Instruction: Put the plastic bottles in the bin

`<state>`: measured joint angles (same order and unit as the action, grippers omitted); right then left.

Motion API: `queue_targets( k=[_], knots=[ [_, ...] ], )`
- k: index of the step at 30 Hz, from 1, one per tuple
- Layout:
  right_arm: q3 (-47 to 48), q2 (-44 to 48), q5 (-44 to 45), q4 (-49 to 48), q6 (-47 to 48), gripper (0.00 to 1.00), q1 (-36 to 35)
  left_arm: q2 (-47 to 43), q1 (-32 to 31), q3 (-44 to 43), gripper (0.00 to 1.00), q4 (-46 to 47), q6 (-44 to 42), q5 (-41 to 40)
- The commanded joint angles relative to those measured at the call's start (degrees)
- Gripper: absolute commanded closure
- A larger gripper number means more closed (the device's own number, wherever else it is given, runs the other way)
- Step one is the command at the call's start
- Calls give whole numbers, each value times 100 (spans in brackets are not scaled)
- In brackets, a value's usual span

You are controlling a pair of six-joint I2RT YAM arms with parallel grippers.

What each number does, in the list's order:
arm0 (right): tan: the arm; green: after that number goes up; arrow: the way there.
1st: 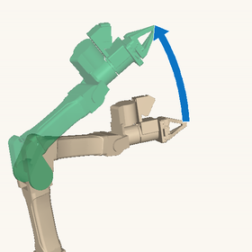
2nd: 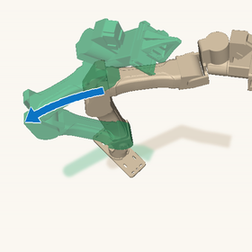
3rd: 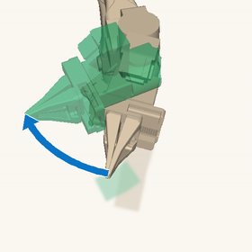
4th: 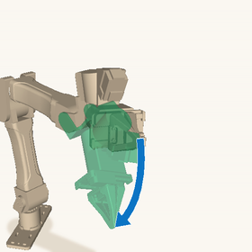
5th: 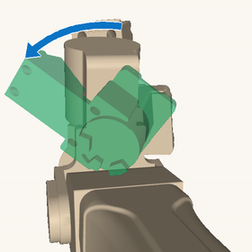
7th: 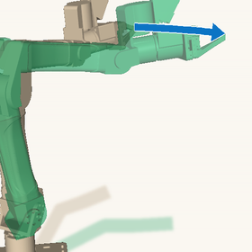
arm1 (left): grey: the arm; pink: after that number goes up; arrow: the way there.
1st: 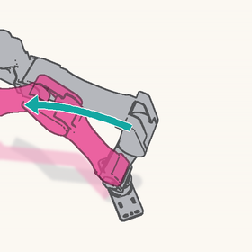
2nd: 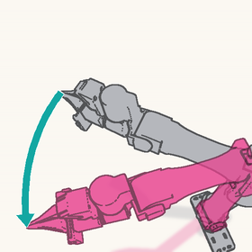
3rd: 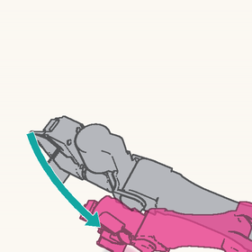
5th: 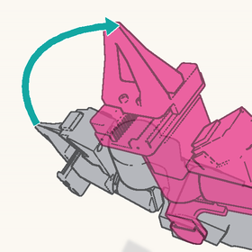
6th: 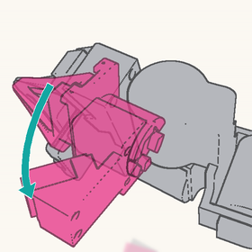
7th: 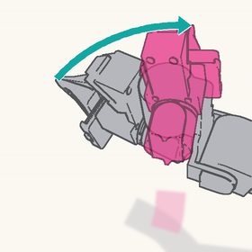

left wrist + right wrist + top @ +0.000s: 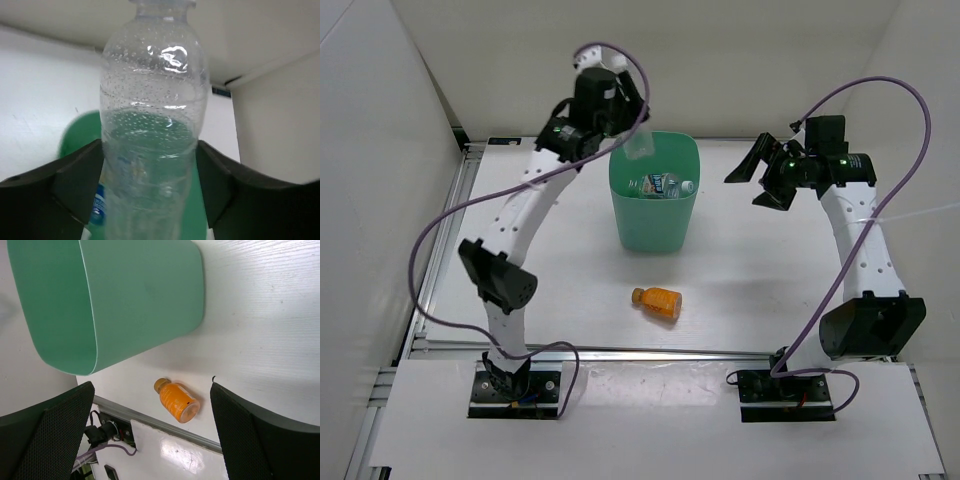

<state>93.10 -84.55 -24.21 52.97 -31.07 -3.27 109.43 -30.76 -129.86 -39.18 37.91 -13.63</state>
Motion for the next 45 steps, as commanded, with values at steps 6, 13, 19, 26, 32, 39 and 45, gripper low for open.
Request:
queue_targets(
  k=[6, 13, 19, 26, 32, 39, 45],
  knots=[
    [-284, 492, -13, -103, 154, 0, 107, -650, -272, 715, 0, -169, -179, -95],
    [-643, 1045, 423, -103, 1224, 0, -1320, -2239, -272, 2564, 0, -757, -303, -1852],
    [-1723, 1065, 2515, -164, 1622, 2, -4003, -4366, -220, 5747, 0, -512, -30, -2767],
    [-1980, -349, 3843, -270, 1964, 12, -5816, -5949, -158, 7657, 0, -634, 23, -2838],
    [-1866, -1290, 3915, -674, 2175, 12, -6010, -6645, -158, 8020, 0, -1337, 339, -2654],
    [-1918, -1731, 3678, -876, 2369, 12, -5765, -6873, -158, 7906, 0, -1821, 595, -2654],
    [-1805, -2004, 3220, -745, 2026, 33, -5492, -6742, -158, 7801, 0, -1821, 542, -2776]
  ],
)
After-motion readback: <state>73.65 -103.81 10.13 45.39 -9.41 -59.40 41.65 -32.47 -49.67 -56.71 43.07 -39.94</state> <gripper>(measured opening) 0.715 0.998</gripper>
